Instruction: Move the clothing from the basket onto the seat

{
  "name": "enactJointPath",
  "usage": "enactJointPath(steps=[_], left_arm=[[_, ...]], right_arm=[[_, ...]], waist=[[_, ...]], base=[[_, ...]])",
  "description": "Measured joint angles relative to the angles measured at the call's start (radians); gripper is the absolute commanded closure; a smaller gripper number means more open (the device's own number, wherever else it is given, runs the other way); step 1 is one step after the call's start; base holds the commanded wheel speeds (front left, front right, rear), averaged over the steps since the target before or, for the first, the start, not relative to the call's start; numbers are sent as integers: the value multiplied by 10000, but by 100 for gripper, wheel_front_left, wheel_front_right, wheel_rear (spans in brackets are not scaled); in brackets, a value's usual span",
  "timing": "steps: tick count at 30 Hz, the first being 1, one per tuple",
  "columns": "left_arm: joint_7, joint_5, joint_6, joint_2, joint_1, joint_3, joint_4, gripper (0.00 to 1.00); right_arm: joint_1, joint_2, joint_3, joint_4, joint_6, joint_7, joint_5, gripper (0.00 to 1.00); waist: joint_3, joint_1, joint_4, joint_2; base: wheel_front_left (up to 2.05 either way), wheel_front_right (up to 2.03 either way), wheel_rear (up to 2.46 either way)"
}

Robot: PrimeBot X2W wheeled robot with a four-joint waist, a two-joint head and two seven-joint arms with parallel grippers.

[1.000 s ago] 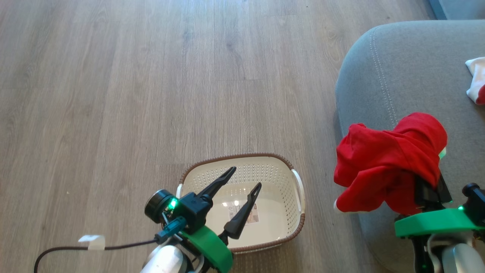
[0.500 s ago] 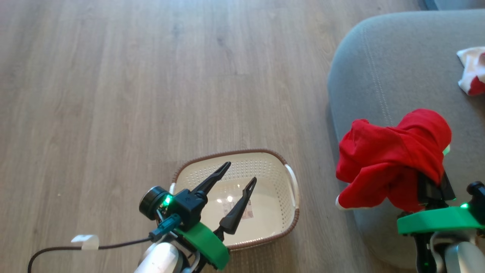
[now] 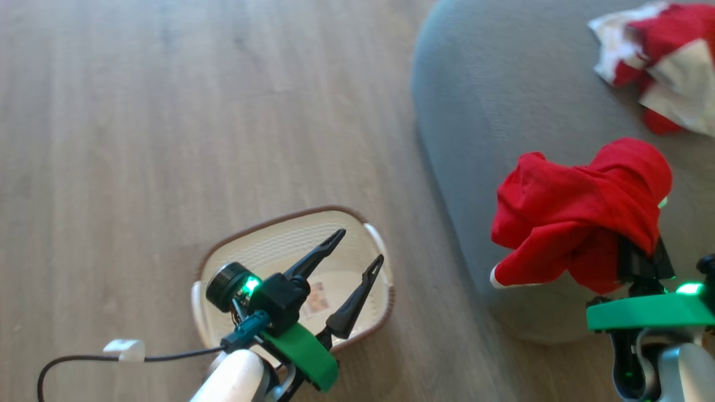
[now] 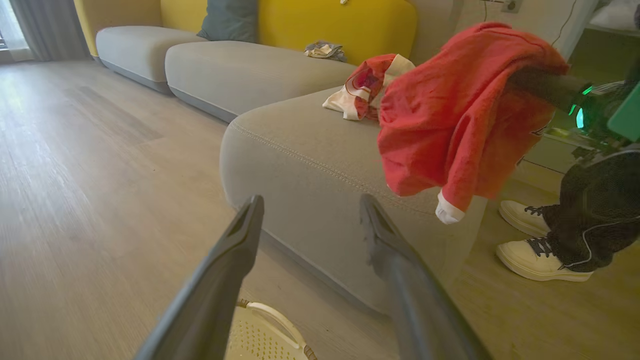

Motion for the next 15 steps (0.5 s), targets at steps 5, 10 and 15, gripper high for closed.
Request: enactJointPath(steps=[5,10,15], left_arm=[[0,92,0,115,-145,-163,-10,0],[0,261,0,314,-199,-370,-67,0],[0,263,0,458,-374,-671,-77,0]], right_arm=[[-111,10,-144,-105,0,0,119,100],[-125,12,-301,-142,0,0,397,100],[-121,13,-458,-174,0,0,652,100]], waist=[[198,0,-912,0],[382,0,-1780,0],[590,0,-2482,0]], base=[[0,0,0],[0,0,0],[0,0,0]])
